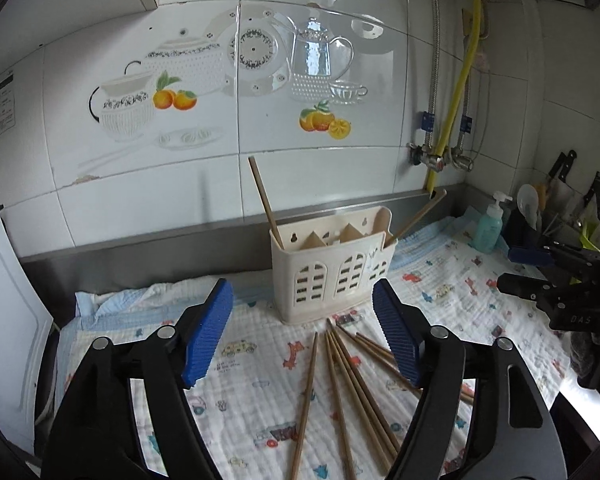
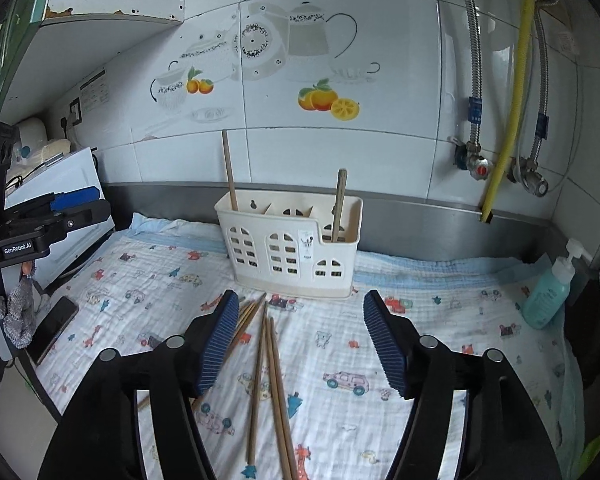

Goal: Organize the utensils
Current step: 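Withdraw both tools from the holder back toward the chopstick pile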

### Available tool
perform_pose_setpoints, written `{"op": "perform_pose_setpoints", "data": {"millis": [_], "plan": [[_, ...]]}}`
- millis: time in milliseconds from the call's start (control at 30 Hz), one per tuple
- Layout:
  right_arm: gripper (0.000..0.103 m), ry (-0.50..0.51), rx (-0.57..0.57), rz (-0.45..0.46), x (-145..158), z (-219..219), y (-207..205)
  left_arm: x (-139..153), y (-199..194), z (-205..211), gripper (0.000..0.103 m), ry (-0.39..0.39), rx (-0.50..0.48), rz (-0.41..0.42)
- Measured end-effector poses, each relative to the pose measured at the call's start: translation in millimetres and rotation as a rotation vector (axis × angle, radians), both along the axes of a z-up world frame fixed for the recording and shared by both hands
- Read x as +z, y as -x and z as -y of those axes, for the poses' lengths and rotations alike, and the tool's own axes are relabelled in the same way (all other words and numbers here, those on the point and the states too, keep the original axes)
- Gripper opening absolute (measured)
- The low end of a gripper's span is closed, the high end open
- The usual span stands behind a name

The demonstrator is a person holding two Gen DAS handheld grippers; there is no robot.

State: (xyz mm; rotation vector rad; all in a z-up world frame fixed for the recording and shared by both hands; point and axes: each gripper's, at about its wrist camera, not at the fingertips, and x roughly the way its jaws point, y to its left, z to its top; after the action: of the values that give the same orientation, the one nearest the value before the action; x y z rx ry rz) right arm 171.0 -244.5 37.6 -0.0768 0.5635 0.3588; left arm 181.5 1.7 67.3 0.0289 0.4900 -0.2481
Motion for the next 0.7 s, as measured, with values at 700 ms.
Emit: {"op": "perform_pose_setpoints", "data": {"millis": [700], "plan": [[0.087,0.021,-0.027,-0.098,-88,6,55,-119,43,-23,0.086,-0.066,0.046,-0.239]]}}
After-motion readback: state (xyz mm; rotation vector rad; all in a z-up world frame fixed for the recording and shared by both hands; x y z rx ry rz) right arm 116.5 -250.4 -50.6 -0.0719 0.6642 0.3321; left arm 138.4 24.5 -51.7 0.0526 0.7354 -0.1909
